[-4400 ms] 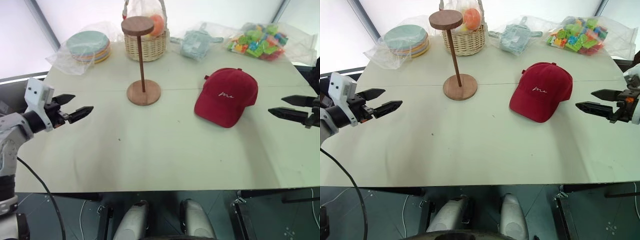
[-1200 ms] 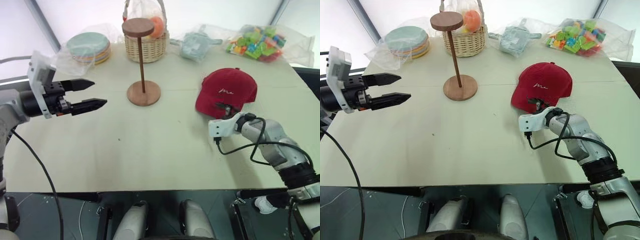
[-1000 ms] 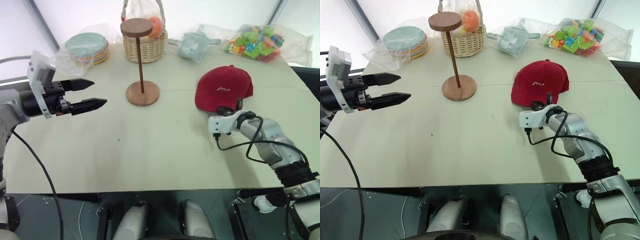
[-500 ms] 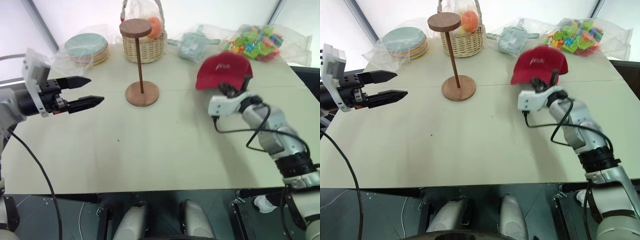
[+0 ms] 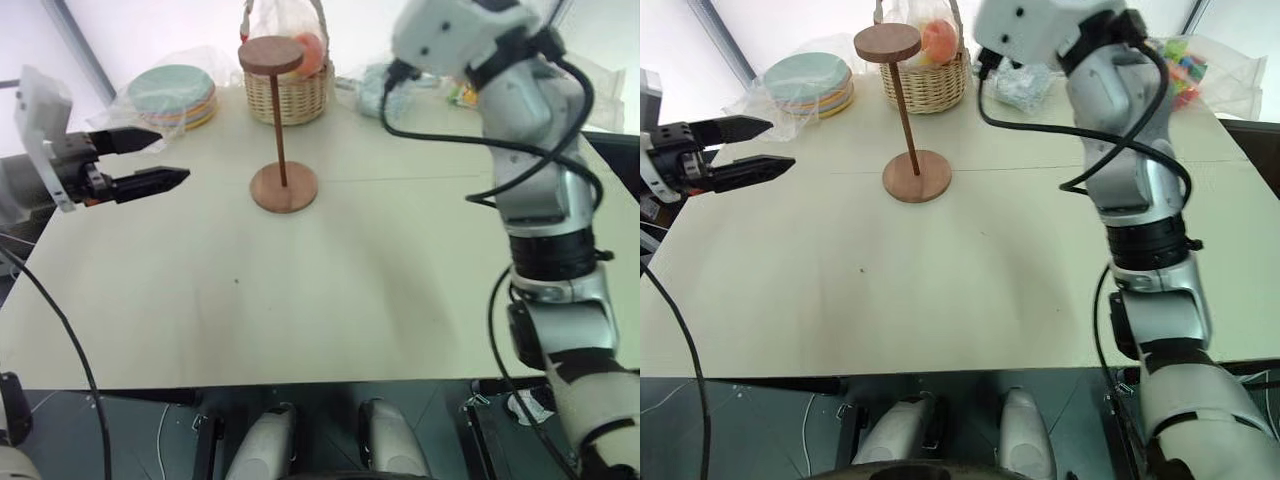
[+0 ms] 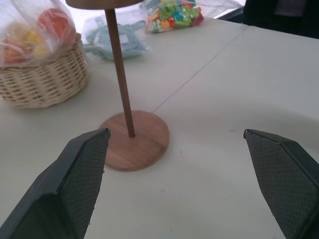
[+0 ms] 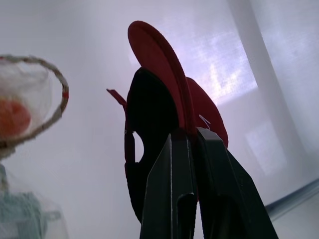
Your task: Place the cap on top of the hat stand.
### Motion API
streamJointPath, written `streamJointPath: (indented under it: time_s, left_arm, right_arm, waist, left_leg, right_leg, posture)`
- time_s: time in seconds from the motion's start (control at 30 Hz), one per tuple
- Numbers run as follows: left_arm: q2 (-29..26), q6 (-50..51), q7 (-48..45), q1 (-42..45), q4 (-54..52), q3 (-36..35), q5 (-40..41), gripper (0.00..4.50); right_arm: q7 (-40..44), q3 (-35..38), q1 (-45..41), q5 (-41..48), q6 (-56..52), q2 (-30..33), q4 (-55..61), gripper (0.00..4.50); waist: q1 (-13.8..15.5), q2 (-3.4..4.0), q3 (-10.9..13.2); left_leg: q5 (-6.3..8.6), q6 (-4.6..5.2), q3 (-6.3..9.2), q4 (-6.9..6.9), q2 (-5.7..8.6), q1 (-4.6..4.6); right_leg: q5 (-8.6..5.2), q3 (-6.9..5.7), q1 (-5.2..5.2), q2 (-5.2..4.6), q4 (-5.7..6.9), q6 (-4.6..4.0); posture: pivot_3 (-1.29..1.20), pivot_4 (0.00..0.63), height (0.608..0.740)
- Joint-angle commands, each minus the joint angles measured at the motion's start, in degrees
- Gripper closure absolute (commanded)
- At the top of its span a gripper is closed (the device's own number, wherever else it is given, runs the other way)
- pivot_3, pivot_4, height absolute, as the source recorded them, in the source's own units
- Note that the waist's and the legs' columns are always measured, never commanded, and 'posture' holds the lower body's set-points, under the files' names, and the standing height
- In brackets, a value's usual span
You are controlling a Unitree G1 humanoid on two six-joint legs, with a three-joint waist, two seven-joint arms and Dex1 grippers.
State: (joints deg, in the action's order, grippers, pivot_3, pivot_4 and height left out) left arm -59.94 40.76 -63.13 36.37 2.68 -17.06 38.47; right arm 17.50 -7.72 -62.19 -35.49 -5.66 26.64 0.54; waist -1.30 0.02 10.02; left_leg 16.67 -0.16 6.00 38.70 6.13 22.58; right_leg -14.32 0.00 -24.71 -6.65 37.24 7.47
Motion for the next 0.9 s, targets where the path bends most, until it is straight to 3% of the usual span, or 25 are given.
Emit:
streamJointPath:
  time_s: [0.03, 0.3, 0.57, 0.9]
  left_arm:
    - [-1.5, -0.7, 1.7, 2.4, 1.2, -3.9, 0.2, 0.00]
    - [-0.4, 1.5, 7.7, -2.1, -3.1, -10.7, 1.8, 0.00]
    - [0.0, 3.0, 10.7, -6.0, -6.2, -13.6, 3.4, 0.00]
    - [0.6, 2.1, 11.5, -4.6, -5.2, -11.6, 4.0, 0.00]
  right_arm:
    - [-0.1, -2.3, -1.0, 3.0, 2.3, -3.8, 1.6, 4.49]
    - [-2.5, -7.9, -0.9, 2.9, 6.2, -11.2, -0.7, 4.49]
    - [0.1, -14.1, 1.1, -1.9, 5.9, -12.5, 0.7, 4.49]
    - [4.0, -15.7, 6.2, -4.8, 5.8, -9.9, 5.1, 4.49]
  waist:
    - [-0.2, 0.00, 0.0]
    - [-1.3, 0.00, 0.0]
    - [-1.3, -0.01, 0.0]
    - [-1.3, -0.04, 0.0]
  left_leg:
    - [0.00, 0.00, 0.00, -0.02, 0.00, 0.00]
    - [0.00, 0.00, 0.04, -0.09, 0.02, 0.06]
    - [-0.04, -0.06, 0.04, -0.22, 0.02, 0.06]
    - [-0.09, -0.14, 0.04, -0.39, 0.02, 0.05]
  right_leg:
    - [0.00, 0.00, -0.02, 0.00, 0.00, 0.00]
    - [0.00, 0.00, -0.12, -0.01, 0.00, 0.00]
    - [0.00, 0.01, -0.20, 0.01, -0.01, 0.00]
    - [0.00, 0.02, -0.26, 0.01, -0.03, -0.01]
  posture:
    - [0.00, 0.150, 0.740]
    - [0.00, 0.150, 0.740]
    - [0.00, 0.150, 0.740]
    - [0.00, 0.150, 0.740]
